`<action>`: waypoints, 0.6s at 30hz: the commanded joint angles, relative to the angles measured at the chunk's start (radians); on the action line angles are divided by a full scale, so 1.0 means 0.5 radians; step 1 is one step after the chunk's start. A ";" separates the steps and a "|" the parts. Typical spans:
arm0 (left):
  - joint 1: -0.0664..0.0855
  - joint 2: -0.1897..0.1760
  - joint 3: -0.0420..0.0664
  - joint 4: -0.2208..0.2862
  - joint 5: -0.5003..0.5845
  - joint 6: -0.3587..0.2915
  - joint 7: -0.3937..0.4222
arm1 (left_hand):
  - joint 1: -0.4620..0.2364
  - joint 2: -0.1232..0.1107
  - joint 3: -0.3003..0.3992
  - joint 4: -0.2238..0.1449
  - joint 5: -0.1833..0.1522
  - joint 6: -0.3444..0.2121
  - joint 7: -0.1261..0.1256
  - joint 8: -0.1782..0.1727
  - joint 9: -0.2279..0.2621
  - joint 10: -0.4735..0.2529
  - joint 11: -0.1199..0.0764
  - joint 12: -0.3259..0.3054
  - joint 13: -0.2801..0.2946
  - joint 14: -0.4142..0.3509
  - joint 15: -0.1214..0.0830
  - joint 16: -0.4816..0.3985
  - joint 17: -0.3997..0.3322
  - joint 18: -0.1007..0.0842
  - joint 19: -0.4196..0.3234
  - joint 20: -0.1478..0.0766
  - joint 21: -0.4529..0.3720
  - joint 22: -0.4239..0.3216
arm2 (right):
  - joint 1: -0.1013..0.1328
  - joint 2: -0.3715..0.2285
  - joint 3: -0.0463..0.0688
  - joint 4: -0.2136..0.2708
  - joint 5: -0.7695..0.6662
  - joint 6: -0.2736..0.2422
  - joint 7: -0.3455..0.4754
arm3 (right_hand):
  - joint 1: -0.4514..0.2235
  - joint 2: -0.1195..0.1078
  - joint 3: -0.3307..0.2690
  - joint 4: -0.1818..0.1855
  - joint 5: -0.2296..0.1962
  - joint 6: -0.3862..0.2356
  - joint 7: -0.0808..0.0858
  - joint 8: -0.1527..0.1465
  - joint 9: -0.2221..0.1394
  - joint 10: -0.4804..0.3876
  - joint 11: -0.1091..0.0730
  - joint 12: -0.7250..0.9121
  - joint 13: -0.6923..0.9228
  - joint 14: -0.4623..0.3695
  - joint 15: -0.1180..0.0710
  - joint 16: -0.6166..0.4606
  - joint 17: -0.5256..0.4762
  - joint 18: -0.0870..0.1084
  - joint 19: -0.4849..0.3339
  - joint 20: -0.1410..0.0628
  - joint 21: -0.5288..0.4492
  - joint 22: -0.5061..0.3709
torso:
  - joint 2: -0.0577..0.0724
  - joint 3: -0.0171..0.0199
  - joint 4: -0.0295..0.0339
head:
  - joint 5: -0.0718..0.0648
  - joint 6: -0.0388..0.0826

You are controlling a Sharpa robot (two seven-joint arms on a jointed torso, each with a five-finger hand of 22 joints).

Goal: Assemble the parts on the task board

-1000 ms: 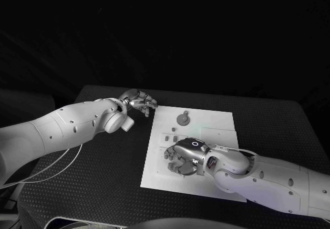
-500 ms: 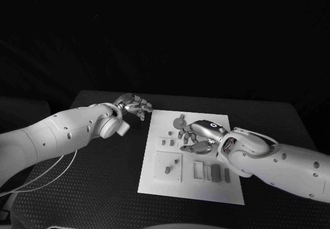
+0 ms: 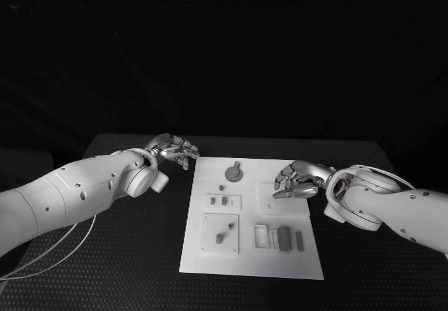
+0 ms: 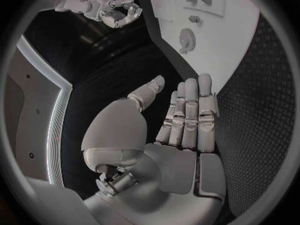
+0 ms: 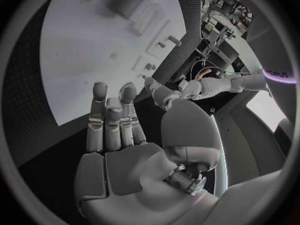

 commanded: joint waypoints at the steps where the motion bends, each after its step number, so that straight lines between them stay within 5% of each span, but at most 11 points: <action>1: 0.003 0.000 0.001 0.008 0.032 -0.015 0.050 | -0.023 -0.004 -0.004 0.011 -0.007 0.015 -0.004 0.004 0.002 -0.018 0.000 -0.005 -0.003 -0.011 0.000 -0.012 0.003 0.094 -0.005 -0.014 -0.014 0.003 | -0.002 -0.039 -0.014 0.050 0.188 0.303 -0.191 | -0.058 -0.009 0.003 0.053 -0.009 0.043 -0.016 0.032 0.062 -0.041 -0.013 0.290 0.221 -0.001 -0.013 0.125 0.038 0.011 0.029 -0.029 0.073 0.051 | -0.007 0.0097 -0.015 | -0.009 0.000; 7: 0.003 -0.001 0.001 0.009 0.034 -0.009 0.051 | -0.025 -0.005 -0.006 0.012 -0.008 0.014 -0.004 0.004 0.002 -0.021 0.001 -0.004 -0.004 -0.012 0.001 -0.013 0.004 0.093 -0.006 -0.014 -0.016 0.004 | -0.003 -0.133 -0.072 0.151 0.248 0.380 -0.350 | -0.274 0.040 -0.010 0.214 -0.013 0.171 -0.077 0.109 0.191 -0.018 -0.069 0.553 0.345 0.098 -0.064 0.258 0.105 0.011 0.093 -0.089 0.187 0.047 | -0.010 0.0089 -0.017 | -0.023 -0.006; 10: 0.002 -0.002 0.001 0.008 0.034 -0.006 0.051 | -0.026 -0.005 -0.006 0.012 -0.008 0.014 -0.004 0.004 0.002 -0.022 0.001 -0.004 -0.004 -0.012 0.001 -0.014 0.004 0.093 -0.006 -0.014 -0.016 0.004 | -0.004 -0.158 -0.097 0.207 0.270 0.397 -0.517 | -0.353 0.081 -0.023 0.237 -0.014 0.211 -0.100 0.125 0.235 0.050 -0.092 0.653 0.367 0.152 -0.087 0.285 0.137 0.011 0.119 -0.116 0.220 0.045 | -0.007 0.0067 -0.014 | -0.028 -0.008; 18: 0.002 0.002 0.001 0.005 0.034 0.001 0.049 | -0.027 -0.004 -0.007 0.013 -0.007 0.014 -0.004 0.004 0.002 -0.024 0.002 -0.003 -0.004 -0.013 0.001 -0.015 0.005 0.092 -0.007 -0.014 -0.018 0.005 | -0.016 -0.176 -0.124 0.269 0.292 0.461 -0.725 | -0.529 0.084 -0.038 0.278 -0.013 0.194 -0.101 0.078 0.267 0.093 -0.095 0.724 0.366 0.195 -0.094 0.308 0.151 0.011 0.133 -0.144 0.241 0.041 | -0.007 0.0036 -0.009 | -0.039 -0.018</action>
